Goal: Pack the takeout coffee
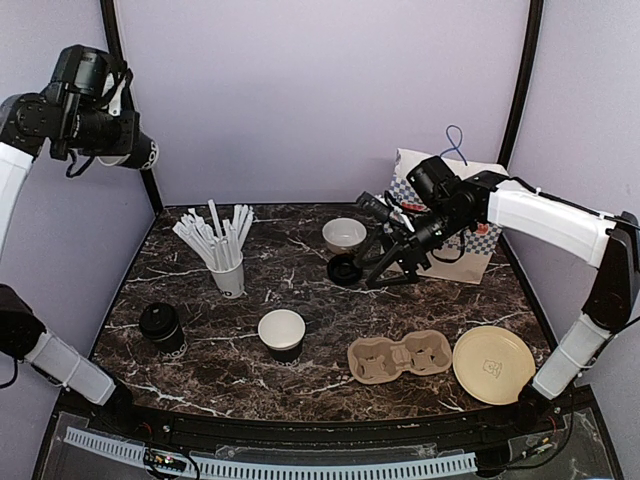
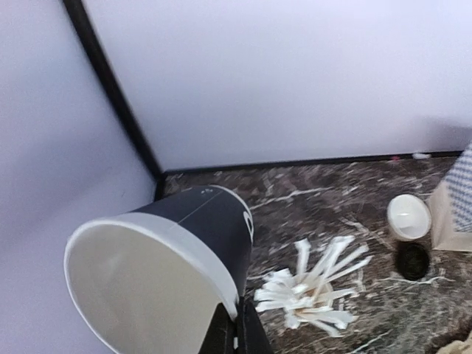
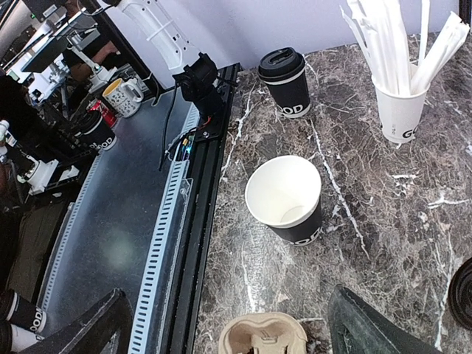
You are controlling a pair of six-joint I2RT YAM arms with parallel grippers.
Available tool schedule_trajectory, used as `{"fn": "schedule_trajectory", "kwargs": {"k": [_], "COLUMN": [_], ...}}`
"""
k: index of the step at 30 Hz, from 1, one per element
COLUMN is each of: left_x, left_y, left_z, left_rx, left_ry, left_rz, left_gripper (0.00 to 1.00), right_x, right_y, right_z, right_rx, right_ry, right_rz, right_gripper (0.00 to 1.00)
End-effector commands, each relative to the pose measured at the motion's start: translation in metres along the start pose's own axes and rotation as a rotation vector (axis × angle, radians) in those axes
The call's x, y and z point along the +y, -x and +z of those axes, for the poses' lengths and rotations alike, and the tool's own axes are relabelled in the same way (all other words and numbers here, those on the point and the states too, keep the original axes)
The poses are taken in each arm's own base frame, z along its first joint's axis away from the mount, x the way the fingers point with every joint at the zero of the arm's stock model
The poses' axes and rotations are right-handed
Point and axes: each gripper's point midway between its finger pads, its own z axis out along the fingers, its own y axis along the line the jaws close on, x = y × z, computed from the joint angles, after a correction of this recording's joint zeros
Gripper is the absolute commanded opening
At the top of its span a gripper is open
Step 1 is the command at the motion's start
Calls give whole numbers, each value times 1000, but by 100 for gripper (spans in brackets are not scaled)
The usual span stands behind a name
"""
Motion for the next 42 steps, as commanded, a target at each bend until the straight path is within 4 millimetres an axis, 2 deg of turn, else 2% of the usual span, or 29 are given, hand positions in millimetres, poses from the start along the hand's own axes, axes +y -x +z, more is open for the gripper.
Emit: {"fn": "schedule_trajectory", "kwargs": {"k": [1,2,3,4,8,12,19,25,31,34,35,38,42], "left_x": [47,52,52,52,56,56,56,62,67,67,66,64,63], "left_y": [-76,-97,-102,-118,-159,-187,-221,-244,-258,-264,-267,-271,-262], "left_z": [54,68,76,89,121,146,180,201,216,220,222,225,223], "left_rx": [310,383,395,443,578,660,771,842,893,908,921,934,910], "left_ry": [134,123,110,91,94,62,53,90,133,131,126,119,114], "left_rz": [-57,-82,-95,-112,-111,-131,-105,-71,-46,-40,-39,-40,-49], "left_gripper": [0,0,0,0,0,0,0,0,1,10,17,25,35], "right_x": [-3,-2,-2,-2,0,-3,-11,-13,-23,-36,-39,-53,-67], "right_y": [-3,-3,-3,-4,-9,-13,-13,-17,-20,-22,-22,-26,-28], "right_z": [2,3,3,3,3,5,6,9,10,10,10,8,6], "right_rx": [-2,-1,-2,0,8,15,25,35,53,71,80,132,162], "right_ry": [-9,-8,-8,-8,-10,-22,-45,-48,-86,-141,-156,-210,-268], "right_rz": [3,3,3,3,6,10,29,36,48,60,64,75,68], "right_gripper": [93,93,93,93,93,92,91,91,90,90,90,88,86]}}
